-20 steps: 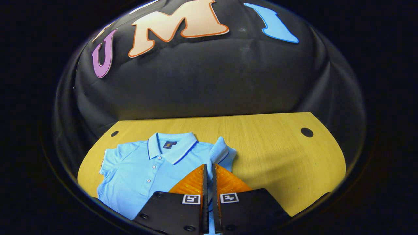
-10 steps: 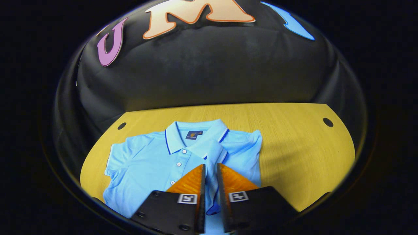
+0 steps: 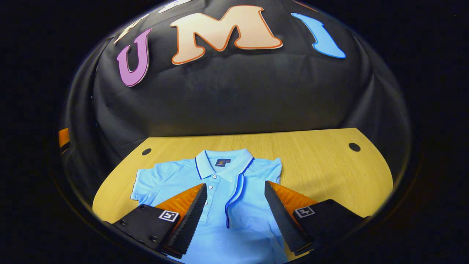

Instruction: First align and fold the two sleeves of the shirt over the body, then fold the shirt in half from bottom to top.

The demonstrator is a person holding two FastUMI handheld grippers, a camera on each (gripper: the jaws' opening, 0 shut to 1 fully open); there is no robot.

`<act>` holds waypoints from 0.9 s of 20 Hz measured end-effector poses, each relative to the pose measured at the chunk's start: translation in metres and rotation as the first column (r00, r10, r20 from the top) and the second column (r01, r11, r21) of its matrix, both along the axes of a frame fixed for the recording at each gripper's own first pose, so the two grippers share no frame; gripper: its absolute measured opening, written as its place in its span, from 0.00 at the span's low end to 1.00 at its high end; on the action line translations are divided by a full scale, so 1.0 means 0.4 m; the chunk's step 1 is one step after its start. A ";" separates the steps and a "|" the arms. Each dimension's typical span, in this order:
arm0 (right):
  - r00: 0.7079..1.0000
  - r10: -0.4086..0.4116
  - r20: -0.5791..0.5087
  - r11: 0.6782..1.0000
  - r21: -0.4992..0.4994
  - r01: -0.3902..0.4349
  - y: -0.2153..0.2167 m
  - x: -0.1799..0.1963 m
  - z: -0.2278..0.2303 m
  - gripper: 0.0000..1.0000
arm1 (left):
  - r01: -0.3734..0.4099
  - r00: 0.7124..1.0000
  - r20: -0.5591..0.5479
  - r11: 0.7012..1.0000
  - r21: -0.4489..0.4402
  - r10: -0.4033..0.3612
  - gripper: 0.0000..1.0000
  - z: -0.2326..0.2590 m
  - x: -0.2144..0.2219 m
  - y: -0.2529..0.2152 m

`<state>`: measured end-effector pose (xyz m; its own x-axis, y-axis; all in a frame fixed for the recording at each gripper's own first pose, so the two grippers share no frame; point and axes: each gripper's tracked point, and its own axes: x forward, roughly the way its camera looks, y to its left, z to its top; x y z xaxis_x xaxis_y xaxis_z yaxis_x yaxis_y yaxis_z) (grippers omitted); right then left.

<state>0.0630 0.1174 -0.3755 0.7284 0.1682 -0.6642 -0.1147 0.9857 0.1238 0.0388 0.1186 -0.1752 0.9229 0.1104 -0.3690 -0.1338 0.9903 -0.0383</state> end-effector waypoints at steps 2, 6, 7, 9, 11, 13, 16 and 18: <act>1.000 -0.015 -0.006 1.000 -0.010 0.015 -0.034 -0.038 0.017 0.94 | 0.002 1.000 -0.022 1.000 -0.015 -0.003 0.97 -0.044 0.033 0.009; 0.998 -0.064 -0.022 0.996 -0.058 0.063 -0.121 -0.109 0.034 0.98 | -0.012 0.996 -0.084 0.998 -0.058 0.007 0.96 -0.149 0.086 0.028; 0.996 -0.084 -0.027 0.994 -0.067 0.082 -0.139 -0.126 0.038 0.98 | -0.017 0.995 -0.097 0.997 -0.071 0.010 0.96 -0.176 0.097 0.034; 0.993 -0.112 -0.033 0.991 -0.082 0.109 -0.167 -0.170 0.045 0.98 | -0.037 0.992 -0.125 0.996 -0.078 0.027 0.96 -0.230 0.120 0.055; 0.991 -0.122 -0.050 0.988 -0.098 0.117 -0.182 -0.211 0.046 0.98 | -0.053 0.987 -0.158 0.995 -0.084 0.040 0.96 -0.285 0.133 0.075; 0.990 -0.119 -0.078 0.988 -0.108 0.110 -0.183 -0.243 0.045 0.94 | -0.059 0.980 -0.196 0.994 -0.091 0.040 0.95 -0.346 0.147 0.083; 0.989 -0.130 -0.065 0.987 -0.100 0.123 -0.176 -0.245 0.071 0.98 | -0.070 0.964 -0.263 0.993 -0.093 0.044 0.96 -0.436 0.159 0.092; 0.989 -0.136 -0.054 0.986 -0.104 0.130 -0.175 -0.244 0.081 0.94 | -0.077 0.954 -0.296 0.992 -0.098 0.045 0.96 -0.490 0.165 0.091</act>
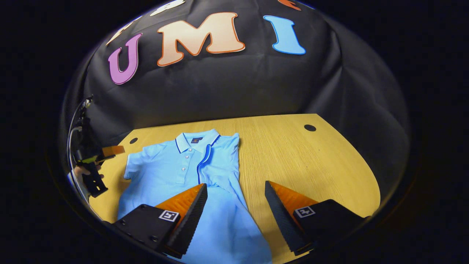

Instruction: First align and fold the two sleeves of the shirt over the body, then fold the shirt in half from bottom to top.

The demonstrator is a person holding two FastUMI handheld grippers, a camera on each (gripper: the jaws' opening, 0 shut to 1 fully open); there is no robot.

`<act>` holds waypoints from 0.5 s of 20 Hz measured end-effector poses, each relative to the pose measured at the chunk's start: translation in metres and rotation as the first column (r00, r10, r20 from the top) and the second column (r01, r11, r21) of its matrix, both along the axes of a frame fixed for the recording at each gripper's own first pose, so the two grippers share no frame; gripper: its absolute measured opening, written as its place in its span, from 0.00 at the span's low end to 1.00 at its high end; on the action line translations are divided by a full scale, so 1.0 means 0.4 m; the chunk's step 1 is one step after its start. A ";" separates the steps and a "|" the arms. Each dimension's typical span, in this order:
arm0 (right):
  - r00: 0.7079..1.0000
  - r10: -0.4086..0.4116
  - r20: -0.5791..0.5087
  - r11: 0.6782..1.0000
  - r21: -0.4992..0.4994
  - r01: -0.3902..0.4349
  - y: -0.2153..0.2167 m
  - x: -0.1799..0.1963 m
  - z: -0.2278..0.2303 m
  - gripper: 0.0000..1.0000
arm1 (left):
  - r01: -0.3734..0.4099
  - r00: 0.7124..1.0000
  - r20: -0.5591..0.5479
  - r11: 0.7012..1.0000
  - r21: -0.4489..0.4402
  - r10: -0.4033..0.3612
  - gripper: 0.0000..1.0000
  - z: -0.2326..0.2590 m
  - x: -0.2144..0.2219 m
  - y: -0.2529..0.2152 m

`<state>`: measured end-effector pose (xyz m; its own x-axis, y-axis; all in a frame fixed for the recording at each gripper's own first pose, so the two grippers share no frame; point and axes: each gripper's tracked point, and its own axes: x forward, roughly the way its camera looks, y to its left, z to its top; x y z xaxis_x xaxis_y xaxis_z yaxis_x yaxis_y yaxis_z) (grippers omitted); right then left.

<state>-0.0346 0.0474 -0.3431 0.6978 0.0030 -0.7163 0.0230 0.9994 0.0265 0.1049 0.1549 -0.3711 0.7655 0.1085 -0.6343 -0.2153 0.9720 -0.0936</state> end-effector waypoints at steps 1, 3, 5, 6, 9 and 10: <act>1.000 -0.001 0.005 1.000 -0.008 0.001 -0.003 0.002 0.003 0.98 | 0.003 1.000 -0.025 1.000 0.003 -0.002 0.95 -0.026 0.000 0.003; 1.000 -0.009 0.004 1.000 -0.023 0.009 -0.016 -0.004 0.009 0.98 | 0.008 0.999 -0.051 1.000 0.008 -0.008 0.96 -0.062 0.011 0.006; 1.000 -0.026 0.003 0.999 -0.032 0.026 -0.031 -0.011 0.013 0.98 | 0.007 0.997 -0.081 1.000 0.001 -0.007 0.96 -0.097 0.017 0.001; 0.999 -0.033 0.004 0.999 -0.033 0.034 -0.036 -0.012 0.016 0.98 | 0.003 0.995 -0.096 1.000 0.002 -0.003 0.95 -0.111 0.017 0.001; 0.999 -0.044 0.015 0.998 -0.031 0.045 -0.042 -0.015 0.033 0.98 | -0.027 0.993 -0.114 1.000 0.003 0.027 0.95 -0.136 0.012 0.007; 0.999 -0.044 0.021 0.998 -0.034 0.044 -0.043 -0.013 0.036 0.98 | -0.029 0.991 -0.128 1.000 0.007 0.030 0.95 -0.146 0.006 0.011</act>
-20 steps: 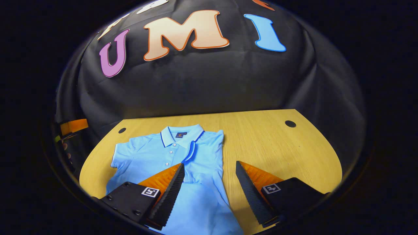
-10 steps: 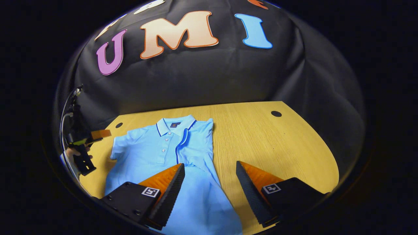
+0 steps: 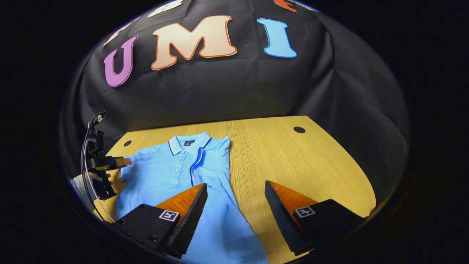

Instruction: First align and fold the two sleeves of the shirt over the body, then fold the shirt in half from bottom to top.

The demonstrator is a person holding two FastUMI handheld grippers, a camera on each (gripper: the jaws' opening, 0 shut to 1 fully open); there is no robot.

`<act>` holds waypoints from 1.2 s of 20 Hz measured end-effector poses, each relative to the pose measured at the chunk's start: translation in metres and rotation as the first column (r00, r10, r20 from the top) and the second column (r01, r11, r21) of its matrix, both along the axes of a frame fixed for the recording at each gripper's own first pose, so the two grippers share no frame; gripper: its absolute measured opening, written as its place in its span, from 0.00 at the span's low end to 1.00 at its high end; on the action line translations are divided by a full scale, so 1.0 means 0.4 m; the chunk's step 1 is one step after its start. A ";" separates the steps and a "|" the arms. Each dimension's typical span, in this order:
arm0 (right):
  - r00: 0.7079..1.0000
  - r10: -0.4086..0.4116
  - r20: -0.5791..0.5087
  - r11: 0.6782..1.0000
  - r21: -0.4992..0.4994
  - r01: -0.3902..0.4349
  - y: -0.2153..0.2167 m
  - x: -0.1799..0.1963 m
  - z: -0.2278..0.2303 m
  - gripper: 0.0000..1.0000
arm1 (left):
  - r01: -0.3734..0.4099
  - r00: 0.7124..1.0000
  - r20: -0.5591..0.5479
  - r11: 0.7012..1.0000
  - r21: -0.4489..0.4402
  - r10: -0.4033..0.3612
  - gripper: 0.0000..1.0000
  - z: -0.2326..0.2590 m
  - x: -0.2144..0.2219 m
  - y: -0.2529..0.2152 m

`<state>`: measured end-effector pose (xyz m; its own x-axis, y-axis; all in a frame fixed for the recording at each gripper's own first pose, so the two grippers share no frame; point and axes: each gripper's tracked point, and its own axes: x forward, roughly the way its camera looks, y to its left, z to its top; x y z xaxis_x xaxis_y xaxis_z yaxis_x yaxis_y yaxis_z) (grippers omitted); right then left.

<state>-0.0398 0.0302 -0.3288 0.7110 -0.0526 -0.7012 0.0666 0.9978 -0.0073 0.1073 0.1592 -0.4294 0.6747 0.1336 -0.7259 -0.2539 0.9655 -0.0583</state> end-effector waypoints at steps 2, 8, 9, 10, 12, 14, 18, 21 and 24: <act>1.000 0.003 0.003 1.000 -0.005 -0.003 -0.002 -0.001 0.002 0.98 | 0.007 1.000 -0.006 1.000 0.018 -0.007 0.95 -0.004 0.003 0.004; 1.000 0.009 -0.001 1.000 0.002 -0.009 -0.001 -0.002 -0.005 0.98 | 0.066 0.998 -0.002 0.998 0.010 -0.066 0.46 -0.008 0.012 -0.021; 1.000 0.012 0.002 1.000 0.004 -0.012 -0.003 -0.003 -0.003 0.98 | 0.084 0.996 0.005 0.996 -0.005 -0.084 0.35 -0.002 0.020 -0.038; 1.000 0.016 0.003 1.000 0.005 -0.016 -0.002 -0.005 -0.004 0.98 | 0.089 0.996 0.001 0.996 0.002 -0.089 0.17 0.000 0.024 -0.042; 1.000 0.023 0.006 1.000 0.008 -0.023 -0.006 -0.006 -0.003 0.98 | 0.093 0.996 -0.010 0.995 0.022 -0.093 0.00 -0.001 0.030 -0.047; 1.000 0.025 0.019 1.000 0.005 -0.025 -0.028 -0.007 0.011 0.94 | 0.081 0.997 0.008 0.996 0.022 -0.081 0.00 0.029 0.042 -0.067; 0.999 0.003 0.036 1.000 0.014 -0.004 -0.081 -0.013 0.034 0.94 | 0.119 0.989 0.080 0.992 0.028 -0.121 0.00 0.118 0.073 -0.136; 0.999 -0.017 0.042 1.000 0.027 0.015 -0.122 -0.022 0.039 0.98 | 0.161 0.981 0.104 0.987 0.016 -0.162 0.00 0.151 0.088 -0.222; 0.999 -0.029 0.043 0.999 0.035 0.027 -0.159 -0.039 0.039 0.98 | 0.185 0.977 0.109 0.983 0.012 -0.186 0.00 0.161 0.095 -0.294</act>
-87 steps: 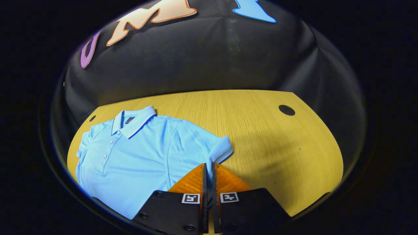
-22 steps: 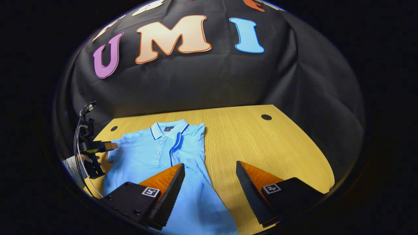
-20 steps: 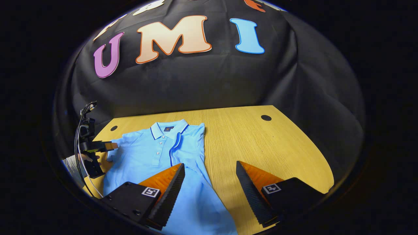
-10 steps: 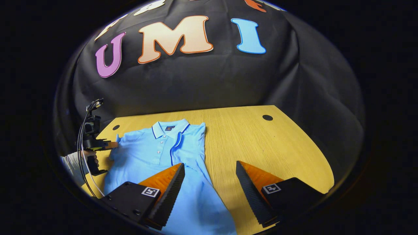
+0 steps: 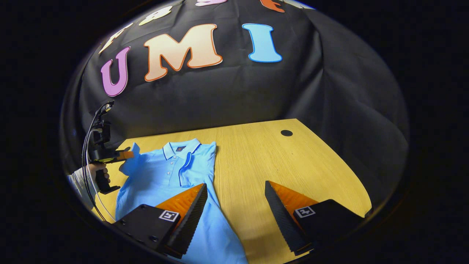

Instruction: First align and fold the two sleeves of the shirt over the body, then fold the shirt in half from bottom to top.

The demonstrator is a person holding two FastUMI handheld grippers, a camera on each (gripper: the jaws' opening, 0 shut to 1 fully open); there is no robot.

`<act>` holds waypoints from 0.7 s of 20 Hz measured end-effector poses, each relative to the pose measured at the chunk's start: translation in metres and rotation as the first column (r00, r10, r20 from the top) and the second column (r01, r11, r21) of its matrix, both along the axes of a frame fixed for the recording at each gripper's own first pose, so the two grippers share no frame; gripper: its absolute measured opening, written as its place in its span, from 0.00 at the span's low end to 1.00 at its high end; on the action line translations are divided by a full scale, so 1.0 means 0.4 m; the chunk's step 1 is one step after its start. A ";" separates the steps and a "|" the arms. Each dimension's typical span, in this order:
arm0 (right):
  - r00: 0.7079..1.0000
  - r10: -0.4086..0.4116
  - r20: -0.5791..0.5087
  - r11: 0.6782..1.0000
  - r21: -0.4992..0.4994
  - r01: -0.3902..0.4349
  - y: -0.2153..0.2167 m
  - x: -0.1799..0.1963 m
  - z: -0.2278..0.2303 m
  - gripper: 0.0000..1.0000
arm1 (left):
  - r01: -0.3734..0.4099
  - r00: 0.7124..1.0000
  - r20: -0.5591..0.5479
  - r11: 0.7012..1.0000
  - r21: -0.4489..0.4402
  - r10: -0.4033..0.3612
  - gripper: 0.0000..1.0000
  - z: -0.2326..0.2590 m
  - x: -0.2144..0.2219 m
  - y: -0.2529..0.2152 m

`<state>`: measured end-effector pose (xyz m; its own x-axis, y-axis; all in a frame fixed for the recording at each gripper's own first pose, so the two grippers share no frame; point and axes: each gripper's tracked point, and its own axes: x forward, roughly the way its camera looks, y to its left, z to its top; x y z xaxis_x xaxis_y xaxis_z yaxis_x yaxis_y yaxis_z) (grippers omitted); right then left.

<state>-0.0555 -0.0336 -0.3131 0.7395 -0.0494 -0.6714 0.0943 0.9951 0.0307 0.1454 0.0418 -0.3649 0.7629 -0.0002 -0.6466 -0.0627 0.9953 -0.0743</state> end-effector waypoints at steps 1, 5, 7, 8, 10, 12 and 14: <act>1.000 -0.004 0.002 1.000 0.001 0.004 -0.011 -0.003 -0.002 0.98 | 0.011 1.000 0.003 1.000 -0.007 -0.011 0.00 0.004 0.001 -0.025; 1.000 -0.025 -0.003 1.000 0.007 0.025 -0.055 -0.021 -0.003 0.98 | 0.058 0.998 -0.012 0.998 0.001 -0.057 0.00 -0.014 0.009 -0.123; 1.000 -0.028 -0.012 1.000 0.009 0.028 -0.065 -0.034 -0.013 0.98 | 0.070 0.997 -0.029 0.997 -0.017 -0.070 0.00 -0.039 0.009 -0.178; 1.000 -0.025 -0.015 1.000 0.008 0.025 -0.068 -0.039 -0.016 0.98 | 0.077 0.996 -0.041 0.997 -0.022 -0.078 0.00 -0.051 0.004 -0.203; 1.000 -0.016 -0.023 1.000 0.009 0.016 -0.072 -0.048 -0.025 0.98 | 0.098 0.993 -0.063 0.995 -0.016 -0.099 0.00 -0.075 -0.005 -0.242; 1.000 -0.012 -0.026 1.000 0.017 0.012 -0.072 -0.051 -0.029 0.98 | 0.100 0.993 -0.070 0.995 -0.001 -0.100 0.00 -0.095 -0.004 -0.262; 1.000 -0.008 -0.018 0.999 0.031 0.009 -0.068 -0.047 -0.026 0.98 | 0.090 0.994 -0.065 0.995 -0.033 -0.092 0.02 -0.099 -0.006 -0.285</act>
